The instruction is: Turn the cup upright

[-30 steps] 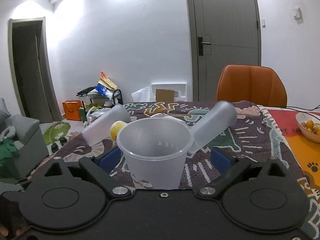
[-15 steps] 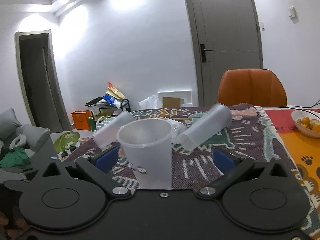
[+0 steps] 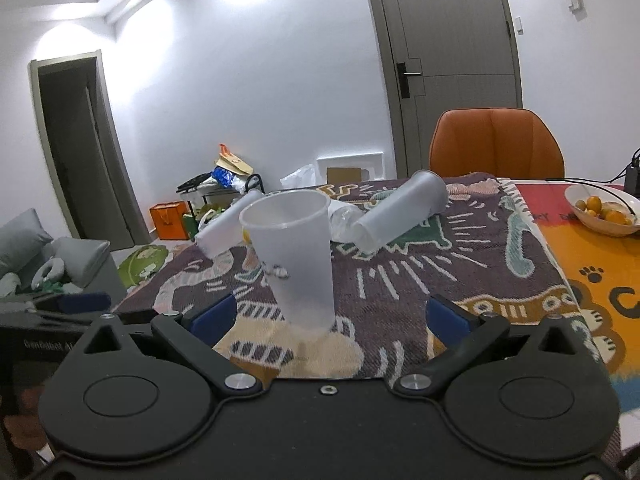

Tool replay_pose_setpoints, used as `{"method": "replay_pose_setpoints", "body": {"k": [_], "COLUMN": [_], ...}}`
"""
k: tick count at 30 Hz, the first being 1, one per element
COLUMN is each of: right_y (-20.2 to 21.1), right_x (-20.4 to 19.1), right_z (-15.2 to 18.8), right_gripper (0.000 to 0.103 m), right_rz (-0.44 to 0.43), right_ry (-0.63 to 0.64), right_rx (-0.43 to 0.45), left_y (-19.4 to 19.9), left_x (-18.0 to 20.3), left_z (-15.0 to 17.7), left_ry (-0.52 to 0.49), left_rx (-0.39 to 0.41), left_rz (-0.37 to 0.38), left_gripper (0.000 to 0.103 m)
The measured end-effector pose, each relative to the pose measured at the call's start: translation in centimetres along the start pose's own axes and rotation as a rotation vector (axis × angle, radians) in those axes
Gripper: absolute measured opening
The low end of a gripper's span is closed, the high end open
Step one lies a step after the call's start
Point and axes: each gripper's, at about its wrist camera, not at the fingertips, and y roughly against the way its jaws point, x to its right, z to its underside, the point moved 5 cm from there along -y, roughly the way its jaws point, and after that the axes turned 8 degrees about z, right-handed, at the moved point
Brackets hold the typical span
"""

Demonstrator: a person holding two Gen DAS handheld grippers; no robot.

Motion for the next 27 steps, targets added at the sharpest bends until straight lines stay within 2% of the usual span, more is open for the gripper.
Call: {"method": "replay_pose_setpoints", "body": {"k": [5,11,17,27], "right_y": [1.5,3.4,4.4,4.8], "right_x": [-0.4,-1.2,-1.0,-1.1], "right_z": [0.6,0.9,0.9,1.1], "right_gripper": [0.103,0.103,0.103,0.103], "right_rz": [-0.017,-0.016,-0.036,-0.038], "right_ry": [0.013,0.078,0.040,0.046], "right_rx": [-0.014,-0.003,0.006,0.021], "left_y": [1.6,3.3,4.5,5.1], "left_x": [0.4,0.2,0.7,1.5], "left_z": [-0.2,0.1,0.8,0.9], "left_ry": [0.002,0.005,-0.031,-0.056], "left_rx": [0.004,0.005,0.008,0.017], "left_rz": [0.005,-0.027,-0.023,-0.002], "left_gripper": [0.103,0.103,0.103,0.103]}}
